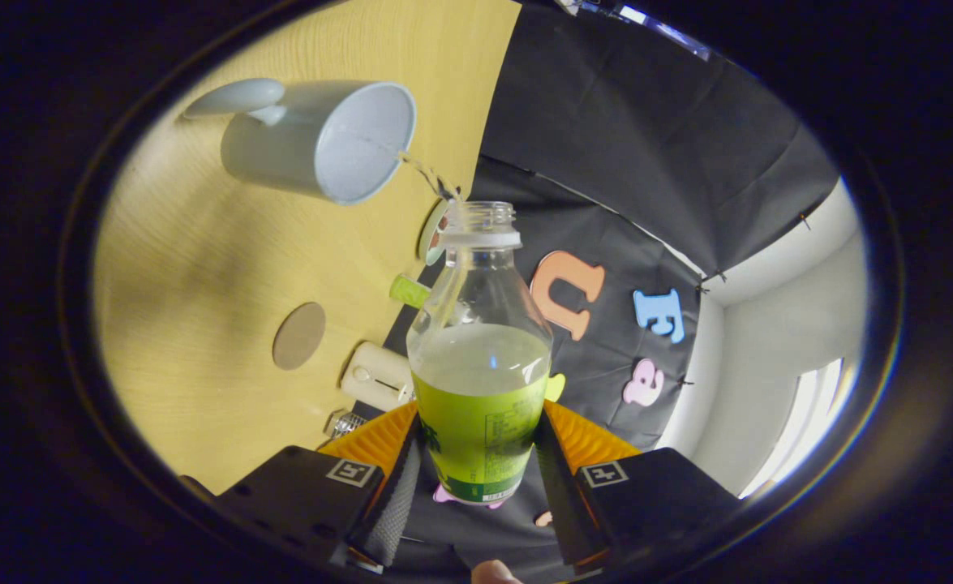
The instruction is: Take the bottle from table, then pour the juice into the cup, finally place the bottle on the coaster
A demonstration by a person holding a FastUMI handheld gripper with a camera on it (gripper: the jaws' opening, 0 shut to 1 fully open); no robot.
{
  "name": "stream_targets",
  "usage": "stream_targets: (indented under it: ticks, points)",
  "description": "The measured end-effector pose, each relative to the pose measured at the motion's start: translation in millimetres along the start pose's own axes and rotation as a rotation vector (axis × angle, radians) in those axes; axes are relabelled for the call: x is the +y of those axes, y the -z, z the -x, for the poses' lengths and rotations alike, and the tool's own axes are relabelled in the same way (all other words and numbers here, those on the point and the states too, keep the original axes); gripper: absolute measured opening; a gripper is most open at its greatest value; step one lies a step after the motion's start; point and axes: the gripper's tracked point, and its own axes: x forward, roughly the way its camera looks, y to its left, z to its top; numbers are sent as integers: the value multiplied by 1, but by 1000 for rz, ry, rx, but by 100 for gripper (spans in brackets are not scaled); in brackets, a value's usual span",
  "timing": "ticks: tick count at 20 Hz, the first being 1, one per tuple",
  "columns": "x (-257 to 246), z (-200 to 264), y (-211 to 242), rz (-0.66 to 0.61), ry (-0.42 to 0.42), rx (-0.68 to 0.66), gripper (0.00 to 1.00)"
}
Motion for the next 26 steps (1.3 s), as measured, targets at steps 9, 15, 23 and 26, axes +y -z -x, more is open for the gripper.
stream_targets:
  ticks: [9, 15, 23, 26]
  points:
    - [1, 1, -5, 58, -8, -9, 77]
    - [-8, -9, -2, 89, 7, -12, 77]
    - [-23, -8, -1, 104, 43, -19, 77]
    - [-25, -7, -2, 100, 56, -26, 77]
